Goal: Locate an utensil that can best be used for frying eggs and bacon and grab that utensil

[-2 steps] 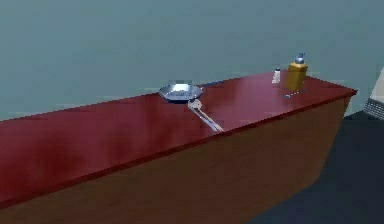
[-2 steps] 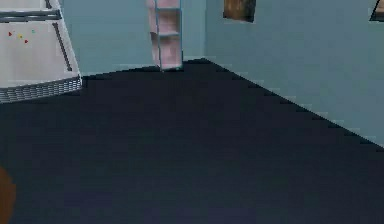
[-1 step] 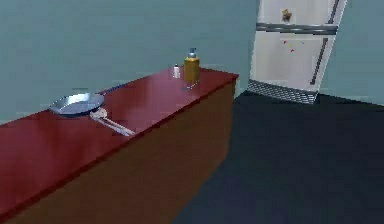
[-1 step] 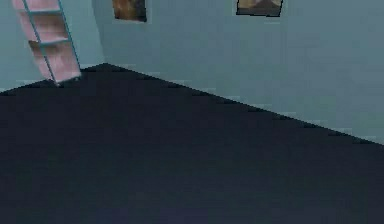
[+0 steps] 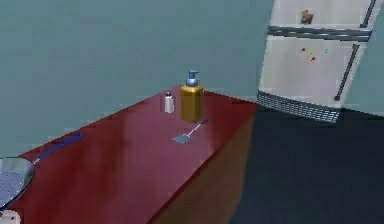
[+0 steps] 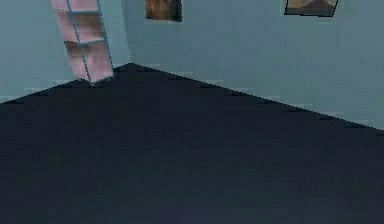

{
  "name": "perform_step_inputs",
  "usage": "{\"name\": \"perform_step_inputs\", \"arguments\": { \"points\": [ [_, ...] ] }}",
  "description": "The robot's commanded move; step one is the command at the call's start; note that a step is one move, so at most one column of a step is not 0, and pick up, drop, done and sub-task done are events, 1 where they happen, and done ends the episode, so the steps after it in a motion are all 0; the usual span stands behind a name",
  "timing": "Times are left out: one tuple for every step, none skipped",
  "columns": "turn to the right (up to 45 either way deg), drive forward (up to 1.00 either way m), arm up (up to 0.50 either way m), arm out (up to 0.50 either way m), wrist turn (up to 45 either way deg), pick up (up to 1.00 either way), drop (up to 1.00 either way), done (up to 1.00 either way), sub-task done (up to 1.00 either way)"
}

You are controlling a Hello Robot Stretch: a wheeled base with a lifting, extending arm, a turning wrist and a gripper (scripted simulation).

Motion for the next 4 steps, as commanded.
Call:
{"name": "perform_step_inputs", "arguments": {
  "points": [
    [-45.0,0.00,0.00,0.00,0.0,0.00,0.00,0.00,0.00],
    [-45.0,0.00,0.00,0.00,0.0,0.00,0.00,0.00,0.00],
    [-45.0,0.00,0.00,0.00,0.0,0.00,0.00,0.00,0.00],
    [0.0,0.00,0.50,0.00,0.0,0.00,0.00,0.00,0.00]
  ]
}}
